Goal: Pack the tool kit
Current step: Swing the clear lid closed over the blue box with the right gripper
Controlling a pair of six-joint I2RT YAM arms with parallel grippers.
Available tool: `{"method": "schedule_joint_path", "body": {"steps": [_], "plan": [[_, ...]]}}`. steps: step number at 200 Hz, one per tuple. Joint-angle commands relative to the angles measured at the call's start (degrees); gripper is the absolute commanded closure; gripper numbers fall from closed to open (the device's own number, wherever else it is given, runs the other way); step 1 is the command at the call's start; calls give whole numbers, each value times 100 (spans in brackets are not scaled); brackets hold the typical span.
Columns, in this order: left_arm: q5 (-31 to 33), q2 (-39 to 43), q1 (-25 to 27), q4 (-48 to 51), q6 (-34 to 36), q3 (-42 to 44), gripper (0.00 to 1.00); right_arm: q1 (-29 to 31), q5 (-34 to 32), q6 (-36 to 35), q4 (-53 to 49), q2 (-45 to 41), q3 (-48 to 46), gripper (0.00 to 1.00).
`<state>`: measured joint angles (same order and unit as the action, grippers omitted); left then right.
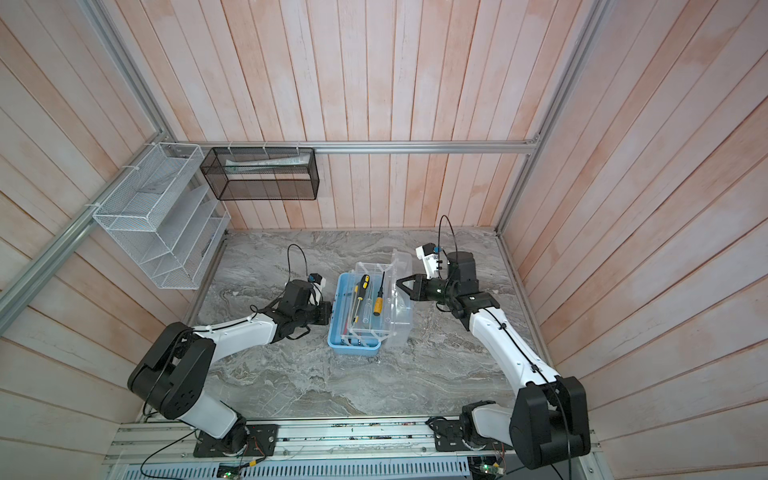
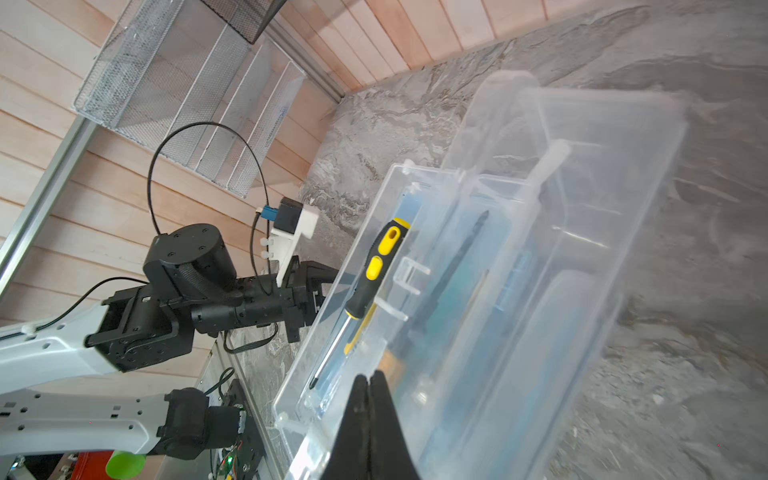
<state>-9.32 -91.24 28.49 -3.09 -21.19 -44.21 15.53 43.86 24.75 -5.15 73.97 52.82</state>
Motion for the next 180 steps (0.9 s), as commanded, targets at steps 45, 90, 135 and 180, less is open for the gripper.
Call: {"method": "schedule_joint_path", "body": {"steps": [45,90,135,180], "plan": [[413,623,-26,131,-6,208,100,1280,-295,-285,-24,1547,1173,99],[1372,1395,-161,724,-363,203,94,1538,-493,-403,297,1812,1882,76],[455,1922,-153,408,-578,245,28,1281,-1465,-659,-235,1537,1747,54],[-338,1794,303,-104,-741,364,43,887,-1602,-726,-443,1322,1006,48]]}}
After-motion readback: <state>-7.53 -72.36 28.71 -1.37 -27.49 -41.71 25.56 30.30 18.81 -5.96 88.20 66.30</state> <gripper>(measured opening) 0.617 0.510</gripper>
